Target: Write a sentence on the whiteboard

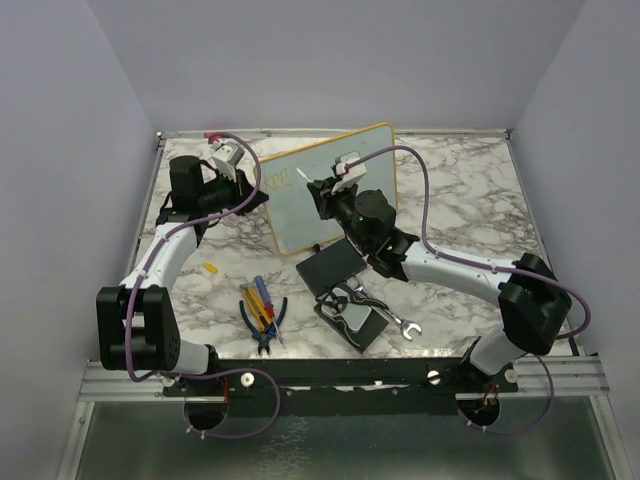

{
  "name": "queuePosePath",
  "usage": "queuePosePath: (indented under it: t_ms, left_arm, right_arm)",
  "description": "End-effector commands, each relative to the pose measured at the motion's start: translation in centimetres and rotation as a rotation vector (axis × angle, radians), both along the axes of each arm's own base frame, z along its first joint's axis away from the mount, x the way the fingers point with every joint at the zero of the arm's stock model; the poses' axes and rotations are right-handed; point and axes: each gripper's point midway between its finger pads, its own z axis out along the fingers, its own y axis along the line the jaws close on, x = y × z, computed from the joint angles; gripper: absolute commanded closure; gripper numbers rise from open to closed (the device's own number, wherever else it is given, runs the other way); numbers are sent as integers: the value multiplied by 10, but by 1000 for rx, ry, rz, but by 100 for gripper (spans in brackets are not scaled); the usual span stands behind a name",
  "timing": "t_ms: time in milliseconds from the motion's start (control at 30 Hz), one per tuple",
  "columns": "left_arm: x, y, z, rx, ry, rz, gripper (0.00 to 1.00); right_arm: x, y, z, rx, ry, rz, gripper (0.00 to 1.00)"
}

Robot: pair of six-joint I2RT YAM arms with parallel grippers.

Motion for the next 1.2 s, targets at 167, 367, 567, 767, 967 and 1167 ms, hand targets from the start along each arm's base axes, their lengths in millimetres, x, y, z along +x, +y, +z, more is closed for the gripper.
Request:
queuePosePath:
  t_ms: [167, 367, 567, 767, 967, 1167]
  left_arm:
    - [-9, -5, -21, 35, 59, -24, 100]
    - [-9, -5, -21, 35, 60, -24, 100]
    - [-8, -5, -21, 35, 61, -24, 100]
    - [-8, -5, -22, 36, 63, -24, 100]
    - [-8, -5, -22, 37, 63, -22, 100]
    - [-8, -5, -22, 35, 65, -21, 100]
  right_arm:
    - [11, 14, 19, 7, -55, 10, 99]
    - [13, 16, 17, 2, -53, 10, 99]
    - [14, 18, 12, -6, -47, 10, 99]
    - [13, 17, 7, -7, -40, 11, 99]
    - [10, 15, 4, -7, -34, 13, 99]
    - [12, 15, -3, -11, -22, 6, 99]
